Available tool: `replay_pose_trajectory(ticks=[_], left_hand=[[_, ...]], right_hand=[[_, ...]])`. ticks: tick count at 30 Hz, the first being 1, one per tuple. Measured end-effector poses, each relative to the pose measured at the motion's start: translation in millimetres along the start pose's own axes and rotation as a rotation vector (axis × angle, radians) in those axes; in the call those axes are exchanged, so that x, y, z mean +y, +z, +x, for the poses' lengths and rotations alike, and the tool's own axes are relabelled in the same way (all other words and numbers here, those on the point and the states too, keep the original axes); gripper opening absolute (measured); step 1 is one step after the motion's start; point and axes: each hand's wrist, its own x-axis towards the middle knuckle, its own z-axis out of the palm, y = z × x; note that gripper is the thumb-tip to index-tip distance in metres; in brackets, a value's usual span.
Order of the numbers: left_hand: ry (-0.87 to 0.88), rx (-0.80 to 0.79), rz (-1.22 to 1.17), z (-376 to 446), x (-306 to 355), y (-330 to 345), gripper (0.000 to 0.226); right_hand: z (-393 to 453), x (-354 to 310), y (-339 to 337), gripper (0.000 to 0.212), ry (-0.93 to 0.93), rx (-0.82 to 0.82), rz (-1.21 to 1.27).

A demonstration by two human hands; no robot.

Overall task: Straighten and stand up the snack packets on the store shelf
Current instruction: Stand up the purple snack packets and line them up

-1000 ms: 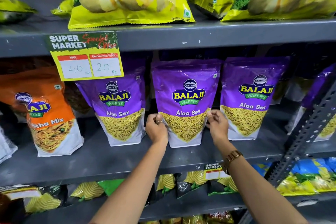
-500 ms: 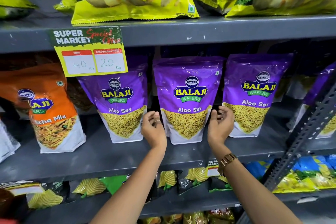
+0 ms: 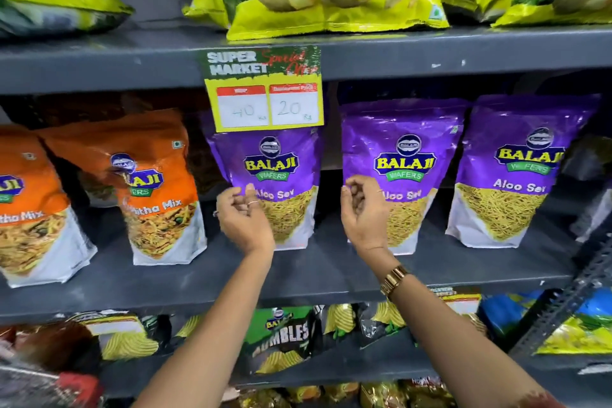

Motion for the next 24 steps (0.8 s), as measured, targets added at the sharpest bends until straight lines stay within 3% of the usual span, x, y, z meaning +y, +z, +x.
replay_pose_trajectory(ticks=[4, 8, 11, 14, 17, 20, 24], left_hand=[[-0.079, -0.119, -0.011, 26, -8, -13, 0.045], [-0.326, -0.444, 0.025, 40, -26, -19, 0.069], [-0.415, -0.695, 0.073, 42, -40, -22, 0.056], [-0.453, -0.74, 0.059, 40, -43, -23, 0.041], [-0.425, -0.799, 0.084, 43, -43, -27, 0.046], [-0.397, -0.878, 0.073, 46, -44, -35, 0.046], [-0.397, -0.958, 0.073, 51, -46, -44, 0.035]], right_hand=[[2, -6, 33, 0.018, 0.168, -0.168, -0.052], [-1, -1, 58, 0.027, 0.435, -0.364, -0.153], [-4, 8, 70, 0.044, 0.562, -0.478, -0.139], [-6, 17, 72, 0.059, 0.648, -0.489, -0.101], [-12, 19, 67, 0.054, 0.773, -0.51, 0.016], [-26, 18, 60, 0.047, 0.713, -0.515, -0.047], [-42, 15, 52, 0.055, 0.671, -0.443, -0.034]])
